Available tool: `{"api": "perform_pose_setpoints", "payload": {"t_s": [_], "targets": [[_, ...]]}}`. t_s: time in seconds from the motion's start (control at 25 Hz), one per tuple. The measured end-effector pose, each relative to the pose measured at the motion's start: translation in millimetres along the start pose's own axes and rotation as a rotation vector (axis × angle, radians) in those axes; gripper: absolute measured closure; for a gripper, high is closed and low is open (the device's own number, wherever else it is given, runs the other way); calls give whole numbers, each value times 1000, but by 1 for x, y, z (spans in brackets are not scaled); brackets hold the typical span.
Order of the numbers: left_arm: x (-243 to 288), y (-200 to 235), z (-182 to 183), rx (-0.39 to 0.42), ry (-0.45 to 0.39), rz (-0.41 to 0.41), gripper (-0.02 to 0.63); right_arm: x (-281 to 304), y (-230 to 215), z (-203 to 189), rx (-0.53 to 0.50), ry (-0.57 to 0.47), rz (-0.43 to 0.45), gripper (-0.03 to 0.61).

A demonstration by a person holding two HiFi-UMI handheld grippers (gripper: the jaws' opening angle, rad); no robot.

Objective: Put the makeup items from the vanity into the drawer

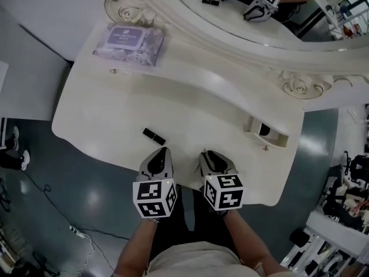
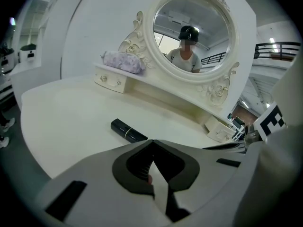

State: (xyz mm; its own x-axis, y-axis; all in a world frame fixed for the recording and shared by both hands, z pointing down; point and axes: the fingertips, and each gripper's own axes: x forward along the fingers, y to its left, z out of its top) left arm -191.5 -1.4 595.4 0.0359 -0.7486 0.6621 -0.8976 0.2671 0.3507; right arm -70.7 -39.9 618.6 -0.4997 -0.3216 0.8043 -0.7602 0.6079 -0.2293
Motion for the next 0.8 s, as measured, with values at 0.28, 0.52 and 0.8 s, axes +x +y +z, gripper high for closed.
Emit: {"api": "perform_pose_setpoints", "payload": {"t_s": [0.28,0.52,0.8], "targets": [[3,11,2,-17,3,0,609,9,5,10,-44,11,-15,476],[4,12,5,-23,2,-9,609,13,3,10,-81,31,-55,522],[7,11,8,-23,-1,-9,609,13,3,9,-91,29,-40,525]]}}
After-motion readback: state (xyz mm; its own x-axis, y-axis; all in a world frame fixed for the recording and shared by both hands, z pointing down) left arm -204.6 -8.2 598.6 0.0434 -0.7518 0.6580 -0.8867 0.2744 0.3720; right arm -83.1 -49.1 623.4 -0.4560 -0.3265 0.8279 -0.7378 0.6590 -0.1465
